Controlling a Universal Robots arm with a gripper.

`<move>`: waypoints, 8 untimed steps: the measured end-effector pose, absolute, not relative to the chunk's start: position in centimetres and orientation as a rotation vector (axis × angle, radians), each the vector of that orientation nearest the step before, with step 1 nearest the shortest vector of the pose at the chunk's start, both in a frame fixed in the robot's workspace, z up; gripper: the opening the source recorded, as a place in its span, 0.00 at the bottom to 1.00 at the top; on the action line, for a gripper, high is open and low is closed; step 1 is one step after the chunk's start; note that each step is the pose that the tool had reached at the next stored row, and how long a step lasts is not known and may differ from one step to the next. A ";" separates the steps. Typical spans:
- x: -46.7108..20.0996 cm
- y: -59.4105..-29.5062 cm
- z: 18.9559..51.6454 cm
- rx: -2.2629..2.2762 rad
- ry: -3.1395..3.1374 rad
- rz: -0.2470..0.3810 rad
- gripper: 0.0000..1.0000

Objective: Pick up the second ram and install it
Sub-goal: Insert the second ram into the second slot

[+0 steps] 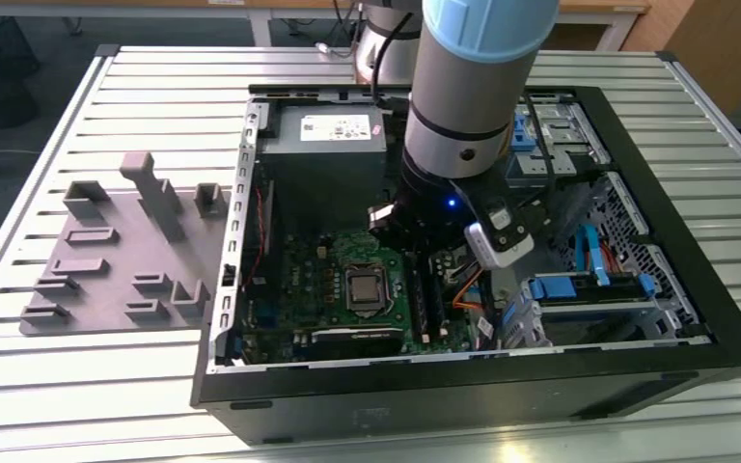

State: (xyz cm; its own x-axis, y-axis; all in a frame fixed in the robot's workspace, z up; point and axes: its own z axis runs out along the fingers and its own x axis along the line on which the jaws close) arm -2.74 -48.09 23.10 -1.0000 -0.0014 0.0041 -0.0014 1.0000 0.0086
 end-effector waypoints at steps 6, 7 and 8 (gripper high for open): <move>-2.7 -48.1 22.9 0.002 -3.137 -0.013 0.11; -2.7 -48.1 22.8 0.002 -3.137 -0.013 0.11; -2.7 -48.1 22.7 0.002 -3.137 -0.013 0.11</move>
State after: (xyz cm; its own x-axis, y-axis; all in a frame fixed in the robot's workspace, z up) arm -2.72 -48.09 22.73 -1.0000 -0.0015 0.0041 -0.0014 1.0000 0.0085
